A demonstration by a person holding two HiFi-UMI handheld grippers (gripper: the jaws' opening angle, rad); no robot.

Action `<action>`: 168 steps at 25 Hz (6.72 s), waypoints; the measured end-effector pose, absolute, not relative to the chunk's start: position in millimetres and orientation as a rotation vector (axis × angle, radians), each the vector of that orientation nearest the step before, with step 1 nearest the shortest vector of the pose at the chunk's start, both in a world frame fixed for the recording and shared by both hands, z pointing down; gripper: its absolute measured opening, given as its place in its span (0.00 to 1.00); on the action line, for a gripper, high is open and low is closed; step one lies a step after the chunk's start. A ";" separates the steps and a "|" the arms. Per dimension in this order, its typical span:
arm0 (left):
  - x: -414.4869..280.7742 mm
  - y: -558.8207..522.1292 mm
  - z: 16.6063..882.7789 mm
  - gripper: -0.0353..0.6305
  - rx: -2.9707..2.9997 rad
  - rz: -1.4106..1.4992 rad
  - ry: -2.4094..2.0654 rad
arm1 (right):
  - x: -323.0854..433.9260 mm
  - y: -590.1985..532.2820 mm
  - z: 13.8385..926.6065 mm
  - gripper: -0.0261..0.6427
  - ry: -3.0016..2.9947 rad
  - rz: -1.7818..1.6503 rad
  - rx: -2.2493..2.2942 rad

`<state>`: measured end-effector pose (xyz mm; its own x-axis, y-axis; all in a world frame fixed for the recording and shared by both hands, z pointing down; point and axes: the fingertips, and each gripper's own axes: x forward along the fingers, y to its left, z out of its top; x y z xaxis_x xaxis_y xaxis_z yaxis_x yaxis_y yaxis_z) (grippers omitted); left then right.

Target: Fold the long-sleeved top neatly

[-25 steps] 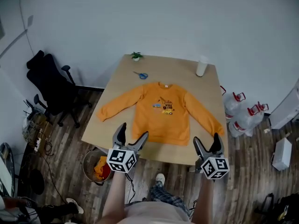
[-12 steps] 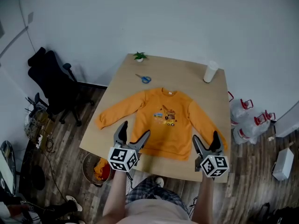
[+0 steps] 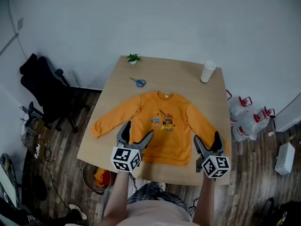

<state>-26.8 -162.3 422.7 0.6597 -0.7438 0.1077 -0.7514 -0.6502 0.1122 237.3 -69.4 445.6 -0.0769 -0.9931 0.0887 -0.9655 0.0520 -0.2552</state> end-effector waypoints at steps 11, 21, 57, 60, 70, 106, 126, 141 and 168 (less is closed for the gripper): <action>95.4 -159.0 445.3 0.72 2.816 0.172 -0.874 | 304.8 -21.4 466.7 0.76 1.976 -0.440 -2.298; 216.1 -123.0 488.8 0.72 2.864 0.378 -0.516 | 366.2 24.4 507.3 0.74 1.756 -0.580 -2.457; 331.2 -118.5 622.2 0.71 2.626 0.774 -0.387 | 424.6 45.6 690.5 0.41 1.276 -1.429 -2.670; 328.3 -118.9 622.0 0.71 2.624 0.773 -0.398 | 424.6 47.2 691.5 0.36 1.283 -1.430 -2.689; 312.7 -128.7 617.2 0.71 2.609 0.746 -0.458 | 418.9 28.3 672.9 0.11 1.397 -1.358 -2.654; 30.9 -303.7 567.4 0.71 2.388 0.505 -1.150 | 163.5 -285.9 509.8 0.11 2.509 -0.777 -2.028; -85.8 -321.7 602.8 0.71 2.204 0.502 -1.308 | -9.7 -356.9 611.7 0.11 3.033 -0.934 -1.665; -111.1 -320.7 616.6 0.71 2.142 0.501 -1.345 | -35.2 -366.7 621.7 0.43 2.946 -1.008 -1.443; -284.9 -288.7 601.5 0.71 1.820 0.390 -1.756 | -157.0 -358.1 567.4 0.43 3.147 -0.751 -1.136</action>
<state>-284.9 -288.7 601.5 0.0932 -0.8118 0.5764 -0.9795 0.0291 0.1993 -157.0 -358.1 567.4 -0.7438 -0.5335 0.4026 -0.6578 0.6909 -0.2999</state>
